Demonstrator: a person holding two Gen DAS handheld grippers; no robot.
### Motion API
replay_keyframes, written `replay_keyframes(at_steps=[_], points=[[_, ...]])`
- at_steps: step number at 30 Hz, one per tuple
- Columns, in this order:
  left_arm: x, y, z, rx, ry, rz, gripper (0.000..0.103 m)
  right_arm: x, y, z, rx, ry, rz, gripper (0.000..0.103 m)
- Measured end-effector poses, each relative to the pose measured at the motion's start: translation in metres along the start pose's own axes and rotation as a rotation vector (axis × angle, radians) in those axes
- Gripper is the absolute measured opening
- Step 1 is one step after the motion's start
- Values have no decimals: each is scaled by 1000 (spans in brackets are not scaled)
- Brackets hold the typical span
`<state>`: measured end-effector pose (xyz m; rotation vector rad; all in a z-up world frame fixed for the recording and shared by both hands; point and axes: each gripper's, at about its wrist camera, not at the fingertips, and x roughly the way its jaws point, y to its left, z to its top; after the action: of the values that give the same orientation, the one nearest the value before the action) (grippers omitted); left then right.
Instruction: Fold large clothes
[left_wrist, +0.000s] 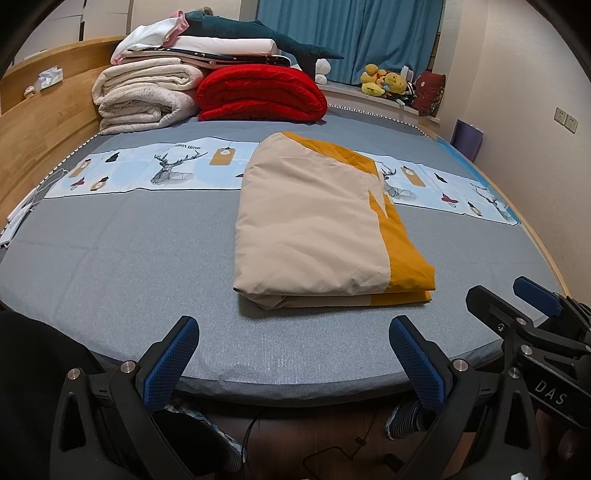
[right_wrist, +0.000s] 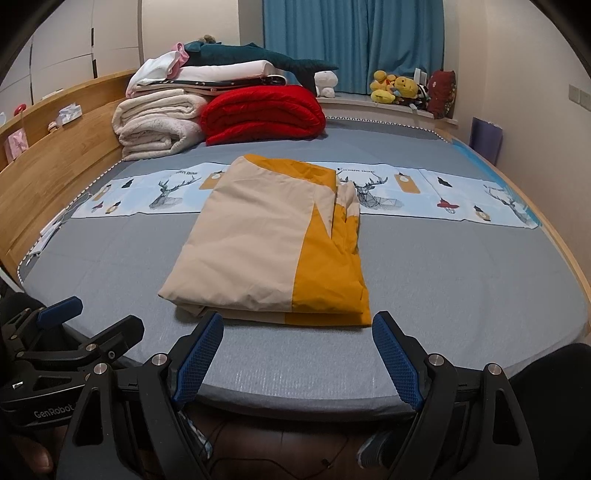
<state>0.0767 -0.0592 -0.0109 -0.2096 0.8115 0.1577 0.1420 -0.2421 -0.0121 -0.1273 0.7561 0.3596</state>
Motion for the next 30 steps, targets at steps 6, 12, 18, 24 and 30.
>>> replay_keyframes(at_steps=[6, 12, 18, 24, 30], points=[[0, 0, 0, 0, 1, 0, 102, 0, 0, 1, 0, 1, -2, 83], [0, -1, 0, -1, 1, 1, 102, 1, 0, 1, 0, 0, -3, 83], [0, -1, 0, -1, 1, 2, 102, 1, 0, 0, -1, 1, -2, 83], [0, -1, -1, -1, 1, 1, 102, 2, -1, 0, 0, 0, -2, 83], [1, -2, -2, -3, 3, -1, 102, 2, 0, 0, -1, 1, -2, 83]])
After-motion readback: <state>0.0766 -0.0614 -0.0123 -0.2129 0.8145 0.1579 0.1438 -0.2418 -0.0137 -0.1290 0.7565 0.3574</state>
